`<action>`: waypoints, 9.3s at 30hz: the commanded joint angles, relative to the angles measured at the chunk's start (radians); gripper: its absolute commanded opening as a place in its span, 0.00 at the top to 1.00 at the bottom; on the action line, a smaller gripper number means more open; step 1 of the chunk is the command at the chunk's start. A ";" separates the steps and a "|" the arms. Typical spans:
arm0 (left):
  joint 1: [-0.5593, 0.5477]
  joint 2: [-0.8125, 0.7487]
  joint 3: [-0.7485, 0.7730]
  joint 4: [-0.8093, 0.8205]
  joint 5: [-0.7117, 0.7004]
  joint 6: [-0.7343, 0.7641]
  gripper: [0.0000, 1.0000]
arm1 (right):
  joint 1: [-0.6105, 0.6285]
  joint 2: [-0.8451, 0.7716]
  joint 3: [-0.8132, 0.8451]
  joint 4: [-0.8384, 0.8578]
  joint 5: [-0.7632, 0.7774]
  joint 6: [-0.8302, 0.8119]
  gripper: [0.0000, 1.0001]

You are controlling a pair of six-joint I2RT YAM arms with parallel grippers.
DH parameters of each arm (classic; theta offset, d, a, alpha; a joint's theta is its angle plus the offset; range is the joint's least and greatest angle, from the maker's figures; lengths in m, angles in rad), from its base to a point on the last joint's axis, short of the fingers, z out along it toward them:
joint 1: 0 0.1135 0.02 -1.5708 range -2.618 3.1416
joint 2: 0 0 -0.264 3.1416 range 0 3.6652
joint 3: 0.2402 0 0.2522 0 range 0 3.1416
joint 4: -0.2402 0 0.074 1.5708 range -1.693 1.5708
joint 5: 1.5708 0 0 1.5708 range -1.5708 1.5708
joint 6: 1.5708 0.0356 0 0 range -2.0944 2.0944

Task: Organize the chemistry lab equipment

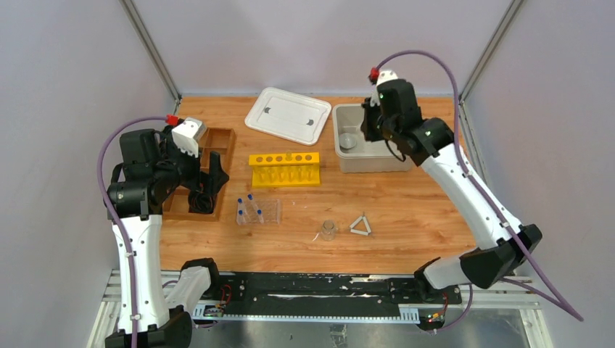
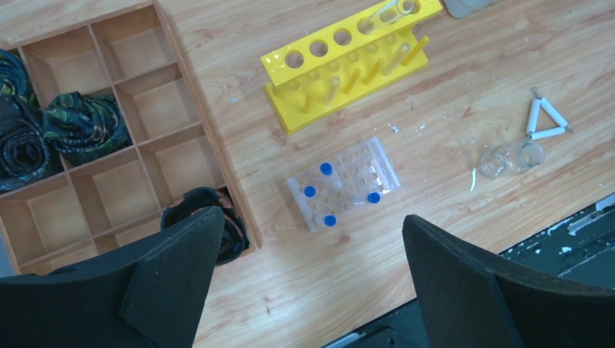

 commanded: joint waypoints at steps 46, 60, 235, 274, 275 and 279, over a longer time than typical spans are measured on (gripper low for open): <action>0.001 0.013 0.020 0.009 0.050 -0.012 0.00 | -0.426 0.703 0.400 -0.028 0.127 -0.047 0.52; 0.001 -0.015 0.003 0.009 0.041 -0.010 0.00 | -0.422 0.517 0.055 0.055 0.076 0.005 0.57; 0.001 0.002 -0.001 0.010 -0.008 0.019 0.00 | 0.049 -0.177 -0.381 0.127 -0.081 0.132 0.00; 0.001 -0.017 0.021 0.010 -0.069 -0.002 0.00 | 0.491 0.116 -0.550 0.159 0.034 0.202 0.50; 0.001 -0.017 0.021 0.009 -0.072 -0.001 0.00 | 0.492 0.117 -0.547 0.160 0.031 0.200 0.51; 0.001 -0.020 0.022 0.009 -0.077 0.006 0.00 | 0.491 0.131 -0.527 0.144 0.035 0.187 0.51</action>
